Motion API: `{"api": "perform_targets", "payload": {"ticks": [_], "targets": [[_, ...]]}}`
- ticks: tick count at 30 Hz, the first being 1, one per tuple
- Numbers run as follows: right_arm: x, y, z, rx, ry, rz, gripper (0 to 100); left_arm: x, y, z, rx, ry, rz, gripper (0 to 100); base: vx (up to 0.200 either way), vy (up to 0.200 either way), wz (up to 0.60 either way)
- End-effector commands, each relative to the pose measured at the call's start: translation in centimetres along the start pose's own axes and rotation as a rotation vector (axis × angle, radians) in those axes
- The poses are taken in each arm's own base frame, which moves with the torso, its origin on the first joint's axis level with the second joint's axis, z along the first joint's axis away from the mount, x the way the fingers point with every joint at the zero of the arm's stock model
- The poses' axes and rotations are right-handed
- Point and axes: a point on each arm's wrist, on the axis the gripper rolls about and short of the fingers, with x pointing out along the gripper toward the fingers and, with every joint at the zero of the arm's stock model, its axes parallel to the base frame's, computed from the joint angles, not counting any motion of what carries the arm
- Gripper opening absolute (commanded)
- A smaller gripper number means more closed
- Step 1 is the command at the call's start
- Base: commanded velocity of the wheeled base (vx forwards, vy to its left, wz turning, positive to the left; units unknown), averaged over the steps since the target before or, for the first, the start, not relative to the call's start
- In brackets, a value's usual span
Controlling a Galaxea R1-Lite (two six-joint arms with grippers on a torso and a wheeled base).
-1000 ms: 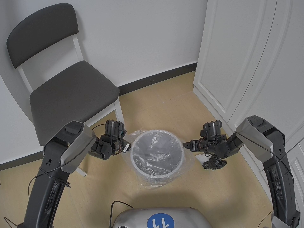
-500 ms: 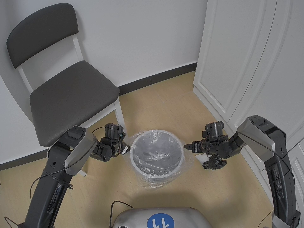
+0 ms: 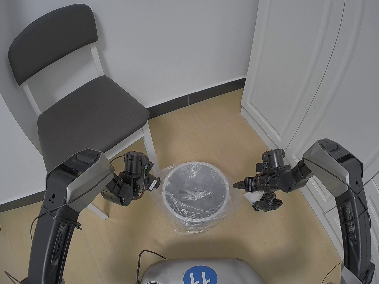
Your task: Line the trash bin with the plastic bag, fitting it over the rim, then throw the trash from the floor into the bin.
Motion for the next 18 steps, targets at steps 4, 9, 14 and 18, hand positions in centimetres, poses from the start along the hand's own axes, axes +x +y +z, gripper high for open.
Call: {"api": "perform_targets", "payload": {"ticks": [4, 9, 14, 18], "targets": [[4.4, -2.0, 0.9, 0.084, -0.006, -0.007, 100, -2.9, 0.2, 2.5, -0.008, -0.102, 0.017, 100, 0.000, 0.000, 0.00], [5.8, -0.7, 1.1, 0.067, 0.041, 0.004, 100, -4.3, -0.4, 4.2, -0.004, -0.144, 0.005, 100, 0.000, 0.000, 0.00], [7.7, -1.1, -0.7, 0.050, 0.122, -0.007, 100, -5.2, -1.3, 5.1, 0.000, -0.192, -0.005, 100, 0.000, 0.000, 0.00], [8.0, -1.2, -1.2, 0.005, 0.126, 0.003, 100, -5.8, -2.5, 5.6, 0.008, -0.223, -0.021, 100, 0.000, 0.000, 0.00]]}}
